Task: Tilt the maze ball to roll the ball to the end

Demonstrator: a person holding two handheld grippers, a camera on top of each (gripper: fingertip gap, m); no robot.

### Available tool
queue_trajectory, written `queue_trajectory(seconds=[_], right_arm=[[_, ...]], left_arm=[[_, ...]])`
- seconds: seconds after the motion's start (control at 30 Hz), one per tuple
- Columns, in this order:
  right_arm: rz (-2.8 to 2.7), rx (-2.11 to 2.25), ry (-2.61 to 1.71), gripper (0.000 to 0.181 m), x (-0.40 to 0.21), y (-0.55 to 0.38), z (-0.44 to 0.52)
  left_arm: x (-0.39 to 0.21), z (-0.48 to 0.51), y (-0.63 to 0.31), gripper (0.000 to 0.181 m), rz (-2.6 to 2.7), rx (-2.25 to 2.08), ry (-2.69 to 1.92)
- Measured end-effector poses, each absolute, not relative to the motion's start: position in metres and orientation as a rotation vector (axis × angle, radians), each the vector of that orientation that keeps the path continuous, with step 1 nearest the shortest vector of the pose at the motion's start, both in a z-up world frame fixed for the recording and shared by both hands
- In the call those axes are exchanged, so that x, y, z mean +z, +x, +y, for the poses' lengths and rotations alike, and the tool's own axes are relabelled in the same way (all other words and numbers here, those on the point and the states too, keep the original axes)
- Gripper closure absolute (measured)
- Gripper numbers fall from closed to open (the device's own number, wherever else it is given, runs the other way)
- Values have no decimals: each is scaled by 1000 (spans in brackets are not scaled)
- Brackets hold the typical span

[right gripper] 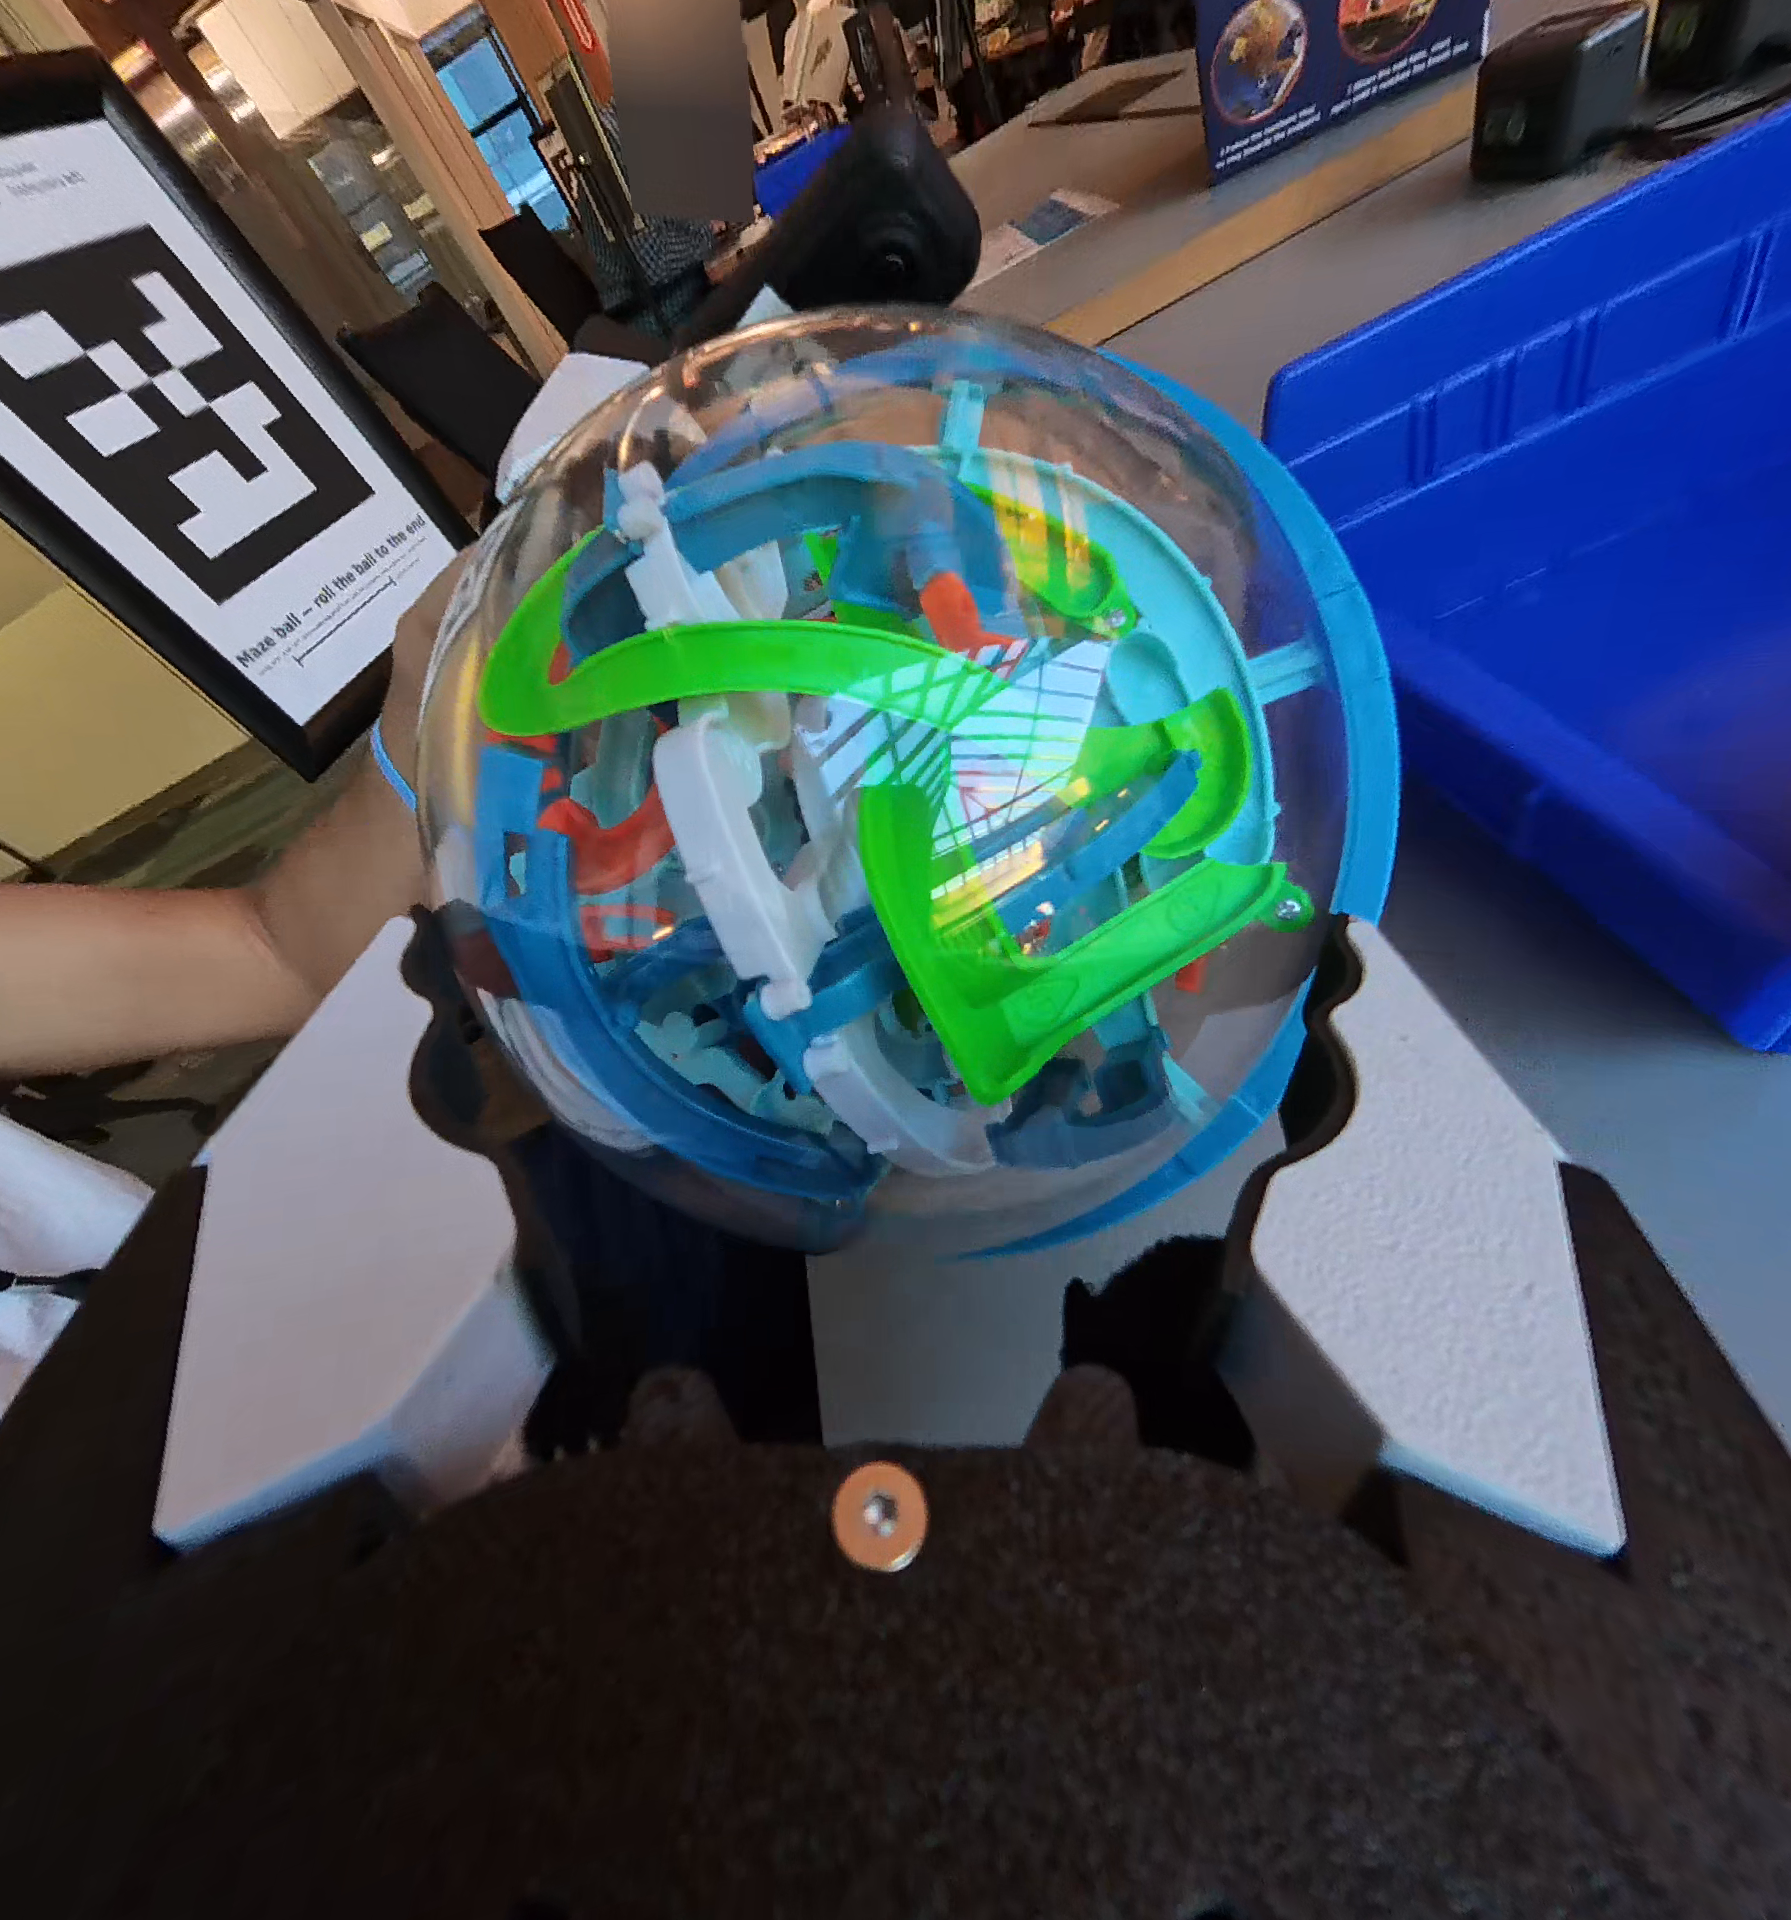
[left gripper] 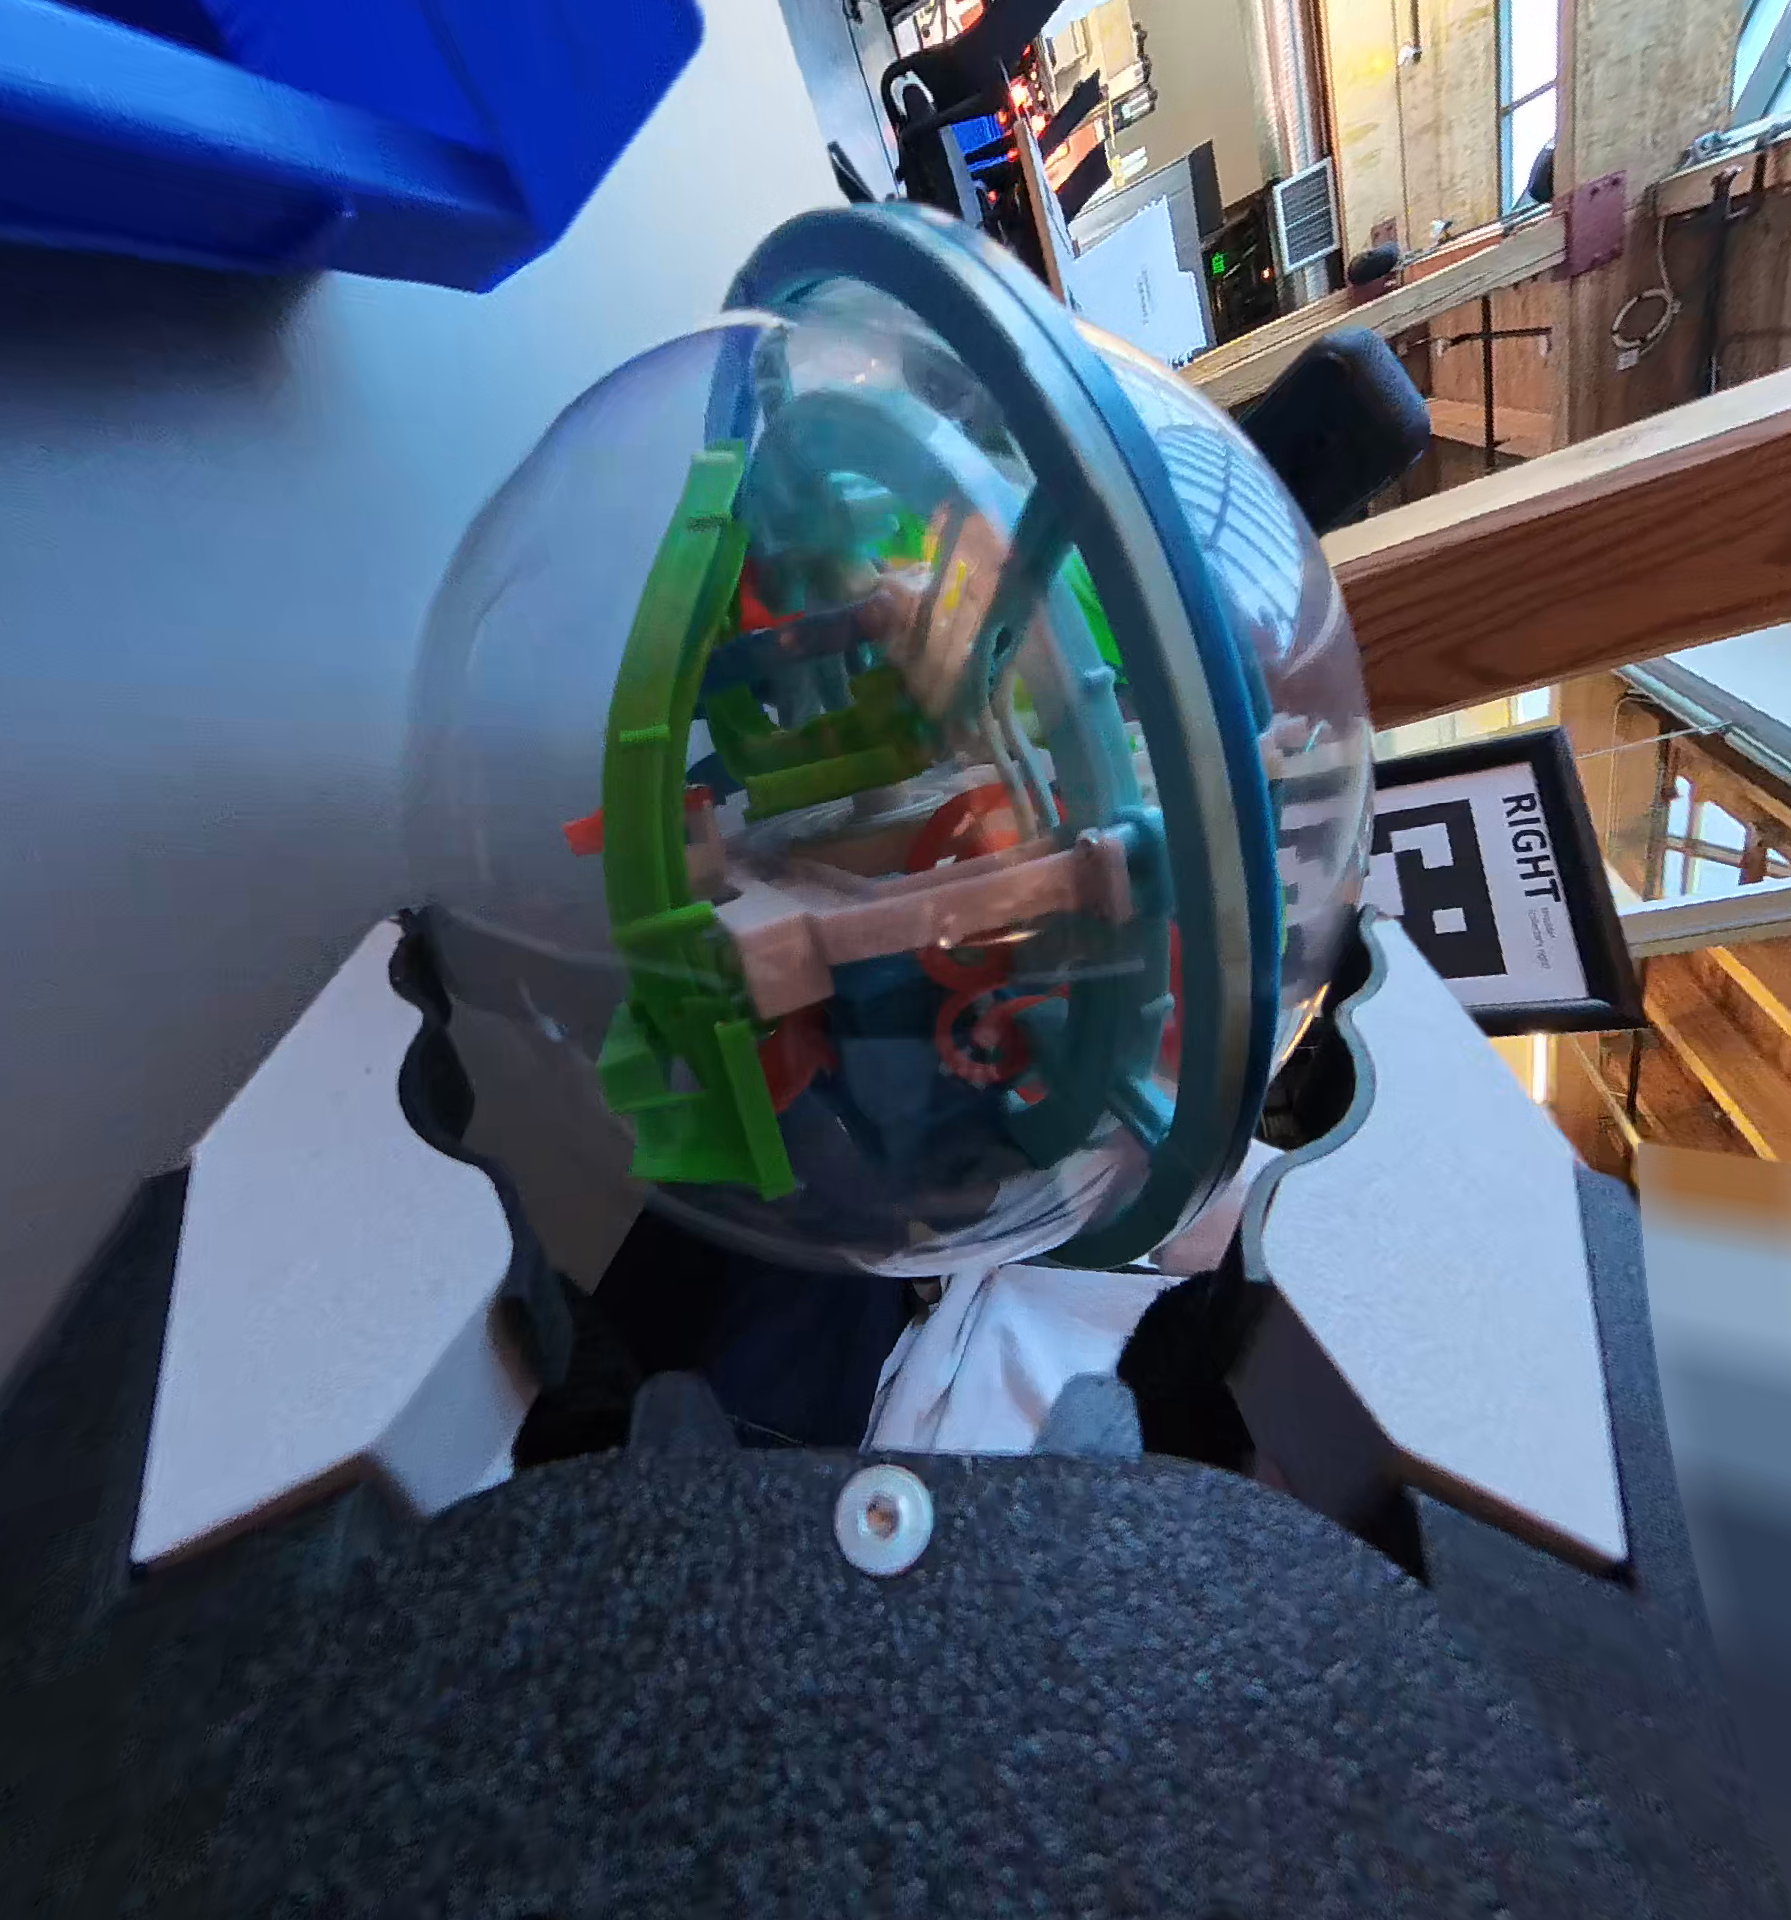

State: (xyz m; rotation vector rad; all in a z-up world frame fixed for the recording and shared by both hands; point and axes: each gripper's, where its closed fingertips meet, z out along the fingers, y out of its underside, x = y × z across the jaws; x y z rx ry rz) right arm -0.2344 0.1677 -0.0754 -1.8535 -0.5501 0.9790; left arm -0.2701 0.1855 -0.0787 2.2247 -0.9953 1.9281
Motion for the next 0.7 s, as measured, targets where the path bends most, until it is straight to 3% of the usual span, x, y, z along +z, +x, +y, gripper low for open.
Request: queue_trajectory(seconds=[0.7], right_arm=[[-306, 1196, -1824, 27, -85, -223, 182]], left_arm=[[-94, 185, -266, 22, -937, 1878, 2226]])
